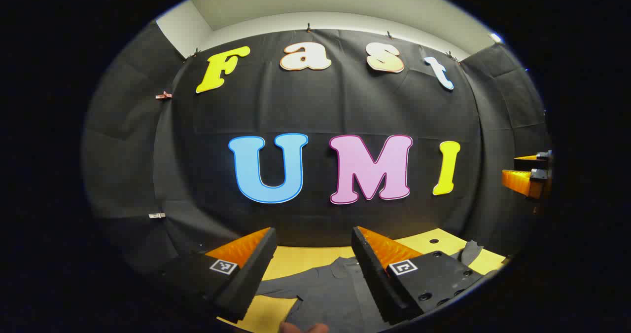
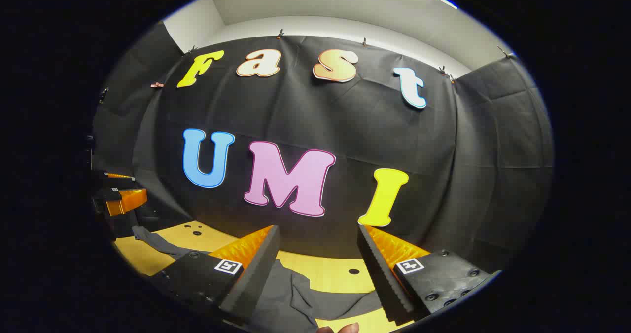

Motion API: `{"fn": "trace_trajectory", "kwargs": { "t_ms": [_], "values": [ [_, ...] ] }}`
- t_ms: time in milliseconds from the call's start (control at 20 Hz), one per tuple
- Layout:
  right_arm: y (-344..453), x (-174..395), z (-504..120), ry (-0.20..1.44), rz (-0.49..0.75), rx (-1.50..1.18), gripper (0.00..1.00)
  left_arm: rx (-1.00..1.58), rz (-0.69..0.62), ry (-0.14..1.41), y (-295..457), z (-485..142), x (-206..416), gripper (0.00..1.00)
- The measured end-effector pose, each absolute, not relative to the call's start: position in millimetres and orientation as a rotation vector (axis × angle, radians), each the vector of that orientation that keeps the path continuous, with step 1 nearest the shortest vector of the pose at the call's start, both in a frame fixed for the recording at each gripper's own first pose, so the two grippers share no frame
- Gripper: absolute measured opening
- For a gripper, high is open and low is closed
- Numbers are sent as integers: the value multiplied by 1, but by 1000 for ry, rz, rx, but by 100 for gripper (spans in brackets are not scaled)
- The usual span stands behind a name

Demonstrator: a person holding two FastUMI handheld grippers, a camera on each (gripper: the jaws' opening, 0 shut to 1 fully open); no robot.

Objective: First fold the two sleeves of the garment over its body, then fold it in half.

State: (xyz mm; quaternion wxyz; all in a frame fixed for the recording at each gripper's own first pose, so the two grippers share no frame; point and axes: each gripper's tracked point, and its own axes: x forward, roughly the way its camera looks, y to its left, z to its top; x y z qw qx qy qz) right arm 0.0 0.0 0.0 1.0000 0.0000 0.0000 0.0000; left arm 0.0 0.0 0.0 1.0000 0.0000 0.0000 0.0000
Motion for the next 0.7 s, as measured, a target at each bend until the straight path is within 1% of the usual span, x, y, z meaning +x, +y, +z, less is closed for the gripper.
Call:
{"fn": "trace_trajectory", "kwargs": {
  "t_ms": [50, 200, 600, 650, 700],
  "values": [
    [0, 4, -2, 2, 3, 6, 92, 2, -1, -3, -3, 1, 4, 96],
    [-2, 9, -6, 5, 11, 14, 92, 20, -13, -9, -16, 7, 17, 96],
    [-16, 17, -15, 16, 9, 18, 92, 29, -41, -3, -37, 5, 26, 96],
    [-17, 18, -15, 13, 10, 25, 97, 29, -44, -1, -40, 5, 28, 96],
    [-18, 19, -15, 11, 9, 26, 92, 30, -48, -1, -43, 6, 29, 96]
  ]
}}
